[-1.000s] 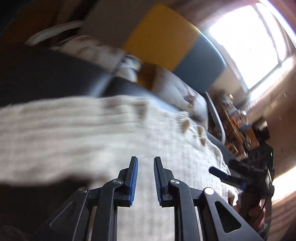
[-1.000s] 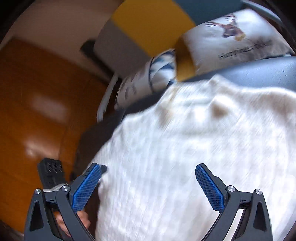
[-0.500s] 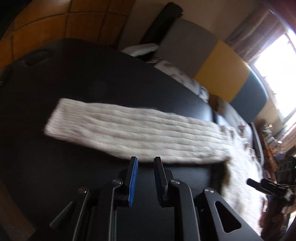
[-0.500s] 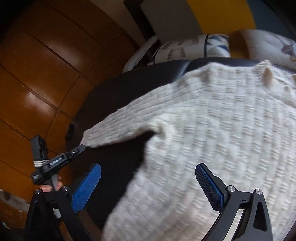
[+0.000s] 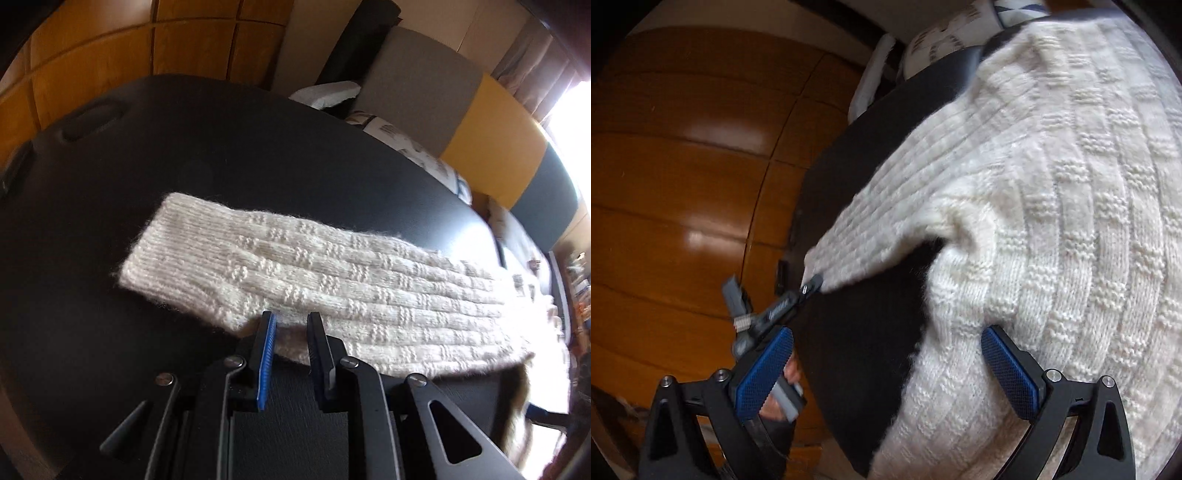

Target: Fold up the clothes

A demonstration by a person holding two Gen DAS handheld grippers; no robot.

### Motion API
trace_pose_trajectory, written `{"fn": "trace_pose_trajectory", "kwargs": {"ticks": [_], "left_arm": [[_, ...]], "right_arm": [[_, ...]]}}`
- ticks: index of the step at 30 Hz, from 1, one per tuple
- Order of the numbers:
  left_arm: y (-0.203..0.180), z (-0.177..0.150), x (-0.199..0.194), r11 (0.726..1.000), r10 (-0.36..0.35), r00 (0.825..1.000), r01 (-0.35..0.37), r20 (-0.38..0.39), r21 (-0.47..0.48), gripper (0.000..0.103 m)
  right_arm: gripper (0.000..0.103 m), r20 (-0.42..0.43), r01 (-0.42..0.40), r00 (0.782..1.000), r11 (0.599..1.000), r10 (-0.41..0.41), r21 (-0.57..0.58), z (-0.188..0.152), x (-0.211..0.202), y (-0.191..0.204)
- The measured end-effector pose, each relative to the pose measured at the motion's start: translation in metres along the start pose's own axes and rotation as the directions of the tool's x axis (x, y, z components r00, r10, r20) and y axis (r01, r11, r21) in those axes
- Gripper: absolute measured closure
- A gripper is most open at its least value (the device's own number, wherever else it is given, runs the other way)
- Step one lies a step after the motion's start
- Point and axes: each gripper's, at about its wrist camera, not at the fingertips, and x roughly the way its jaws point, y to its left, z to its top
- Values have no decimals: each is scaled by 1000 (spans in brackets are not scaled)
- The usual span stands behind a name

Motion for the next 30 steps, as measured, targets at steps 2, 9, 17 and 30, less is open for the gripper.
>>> {"fn": "trace_pose_trajectory", "kwargs": {"ticks": [2, 9, 17, 30], "left_arm": [[-5, 11, 7, 999, 42, 999, -41, -8, 28, 86], [-28, 29, -32, 1000, -18, 999, 18, 51, 3, 87], [-161, -64, -85, 849, -474, 875, 483, -97, 213, 86], [-215, -152, -53, 865, -383, 893, 436, -235, 249, 91]], "right_arm": [[0, -20, -3, 1000, 1000, 3, -13, -4, -1, 2], [0, 29, -25, 999, 999, 26, -42, -33, -50, 6], [0, 183, 32, 982, 996, -47, 87, -72, -111, -30], [3, 260, 95, 956, 984, -133, 153, -106, -158, -75]]}}
